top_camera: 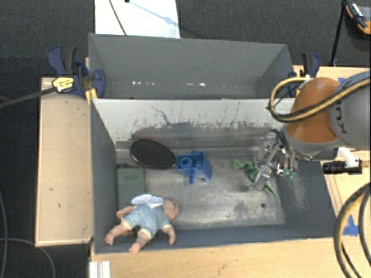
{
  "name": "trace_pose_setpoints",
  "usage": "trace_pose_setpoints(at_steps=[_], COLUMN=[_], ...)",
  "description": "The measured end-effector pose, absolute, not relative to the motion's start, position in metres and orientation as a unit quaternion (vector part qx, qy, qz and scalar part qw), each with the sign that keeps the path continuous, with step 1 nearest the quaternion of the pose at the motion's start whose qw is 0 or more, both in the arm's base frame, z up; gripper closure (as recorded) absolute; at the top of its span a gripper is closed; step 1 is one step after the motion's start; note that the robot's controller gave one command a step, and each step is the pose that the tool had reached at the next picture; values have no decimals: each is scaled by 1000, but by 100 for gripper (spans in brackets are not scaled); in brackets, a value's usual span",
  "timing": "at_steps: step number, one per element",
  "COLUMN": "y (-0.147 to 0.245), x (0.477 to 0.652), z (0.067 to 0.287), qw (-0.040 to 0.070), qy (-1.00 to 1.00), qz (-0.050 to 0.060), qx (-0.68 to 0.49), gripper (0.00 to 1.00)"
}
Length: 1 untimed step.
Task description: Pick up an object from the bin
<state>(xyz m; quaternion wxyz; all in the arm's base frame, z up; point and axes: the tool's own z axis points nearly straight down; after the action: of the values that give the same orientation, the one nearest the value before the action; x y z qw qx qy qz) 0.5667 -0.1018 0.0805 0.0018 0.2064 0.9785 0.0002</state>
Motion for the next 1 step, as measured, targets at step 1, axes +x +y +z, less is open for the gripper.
trace_pose_setpoints(at_steps=[1], y=[-111], x=[550], z=[71], qw=[2], qy=[978], qz=[0], qx=[207], gripper=[100])
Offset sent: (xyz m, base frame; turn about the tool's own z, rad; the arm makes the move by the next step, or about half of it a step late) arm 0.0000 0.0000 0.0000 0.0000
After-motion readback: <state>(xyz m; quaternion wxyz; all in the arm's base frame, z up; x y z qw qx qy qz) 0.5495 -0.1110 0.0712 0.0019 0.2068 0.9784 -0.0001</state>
